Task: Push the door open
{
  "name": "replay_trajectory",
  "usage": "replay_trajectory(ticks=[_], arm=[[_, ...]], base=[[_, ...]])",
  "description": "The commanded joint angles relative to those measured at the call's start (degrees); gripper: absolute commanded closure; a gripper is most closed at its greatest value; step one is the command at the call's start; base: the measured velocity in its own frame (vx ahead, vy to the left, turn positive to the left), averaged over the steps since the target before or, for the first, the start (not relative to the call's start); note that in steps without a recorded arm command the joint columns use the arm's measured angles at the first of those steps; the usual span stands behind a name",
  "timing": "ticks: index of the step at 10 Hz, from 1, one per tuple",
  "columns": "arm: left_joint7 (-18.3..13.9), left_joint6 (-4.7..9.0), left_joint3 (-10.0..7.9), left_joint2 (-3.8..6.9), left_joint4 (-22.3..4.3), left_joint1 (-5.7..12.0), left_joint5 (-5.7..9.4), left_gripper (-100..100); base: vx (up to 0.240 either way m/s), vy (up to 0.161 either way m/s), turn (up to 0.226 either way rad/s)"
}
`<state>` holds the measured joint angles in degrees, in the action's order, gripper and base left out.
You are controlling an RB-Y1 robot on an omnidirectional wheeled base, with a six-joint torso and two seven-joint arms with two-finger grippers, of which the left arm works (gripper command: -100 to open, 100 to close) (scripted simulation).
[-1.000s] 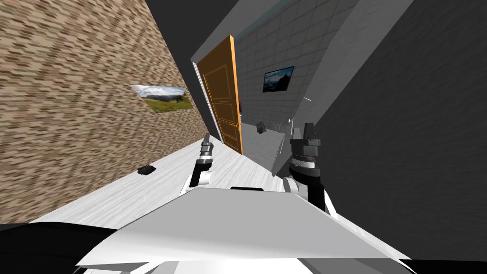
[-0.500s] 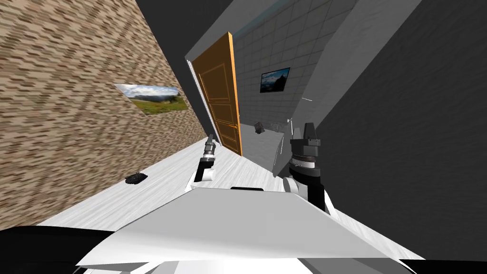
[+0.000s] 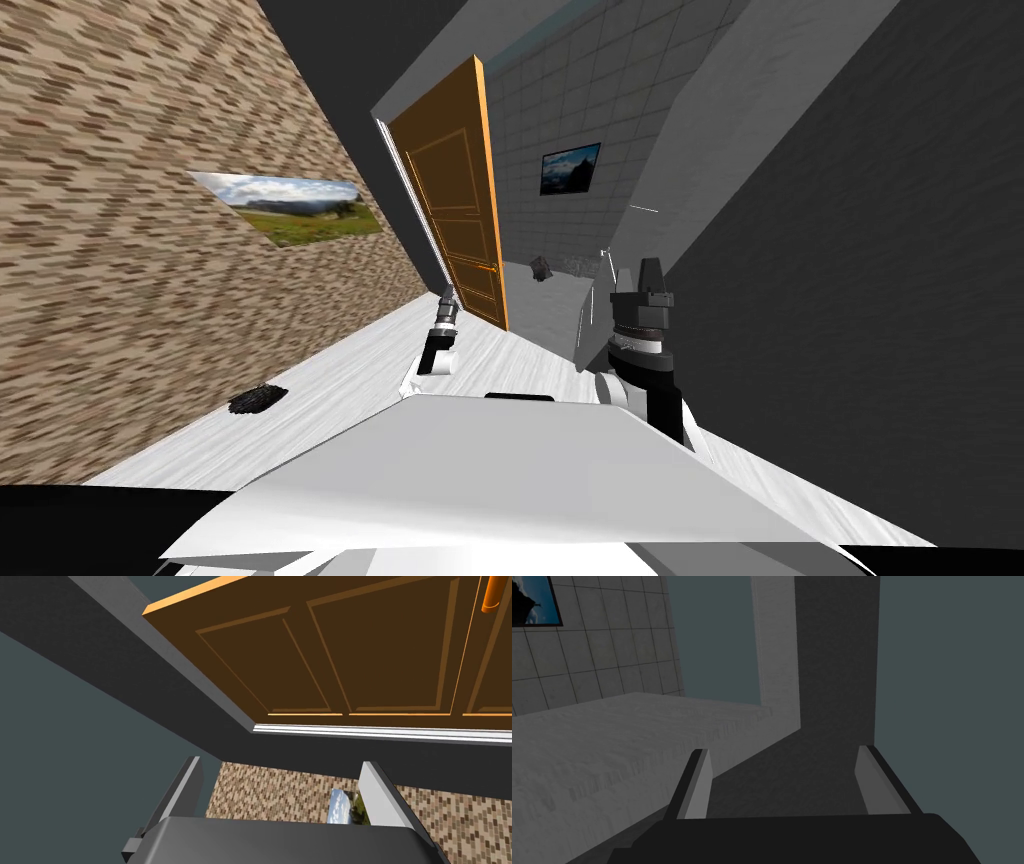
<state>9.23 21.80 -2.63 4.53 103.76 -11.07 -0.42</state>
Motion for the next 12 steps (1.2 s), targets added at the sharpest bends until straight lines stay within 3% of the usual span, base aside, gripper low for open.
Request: replay_trajectory(ticks=[1,12], arm=[[-0.1,0.10,-0.19,0.07,-2.9,1.71,0.27,-100],[-0.5,0.53,-1.12,-0.32,-21.0,12.46,2.02,-100]], base=[[0.069,0.123,-0.131],[0.068,0.126,-0.130]])
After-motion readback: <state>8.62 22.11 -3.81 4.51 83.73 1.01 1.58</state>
